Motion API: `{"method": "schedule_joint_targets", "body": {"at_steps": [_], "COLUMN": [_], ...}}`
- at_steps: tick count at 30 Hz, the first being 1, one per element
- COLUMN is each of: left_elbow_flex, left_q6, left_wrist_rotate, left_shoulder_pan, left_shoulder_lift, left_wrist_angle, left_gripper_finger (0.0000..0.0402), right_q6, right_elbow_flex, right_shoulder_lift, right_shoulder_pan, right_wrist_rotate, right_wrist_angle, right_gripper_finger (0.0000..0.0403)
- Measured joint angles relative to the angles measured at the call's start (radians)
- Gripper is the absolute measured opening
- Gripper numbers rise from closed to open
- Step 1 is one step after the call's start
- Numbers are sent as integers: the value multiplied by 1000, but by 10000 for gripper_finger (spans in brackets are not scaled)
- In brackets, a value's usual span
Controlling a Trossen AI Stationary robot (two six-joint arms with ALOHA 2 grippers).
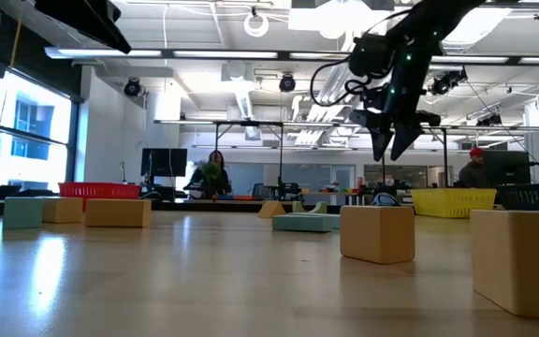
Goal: Sort & place blocks by color
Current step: Put the yellow block into the red bin
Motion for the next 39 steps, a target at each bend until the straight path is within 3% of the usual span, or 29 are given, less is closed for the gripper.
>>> {"method": "schedule_joint_targets", "body": {"at_steps": [10, 19, 30, 39], "left_elbow_flex": [22, 22, 22, 21], "left_q6": [48, 61, 169, 171], "left_wrist_rotate": [93, 260, 261, 228], "left_shoulder_pan": [6, 78, 85, 85], "left_shoulder_lift": [137, 306, 462, 605], "left_wrist_angle": [-164, -197, -230, -266], "left_gripper_finger": [204, 204, 204, 204], "right_q6": [0, 2, -1, -2], "right_elbow_flex": [0, 0, 0, 0], "right_shoulder_lift": [0, 0, 0, 0], "right_shoulder_pan": [13, 13, 13, 13], "right_wrist_rotate": [-4, -6, -5, -5], "right_wrist_angle": [0, 0, 1, 1], "right_gripper_finger": [188, 188, 188, 188]}}
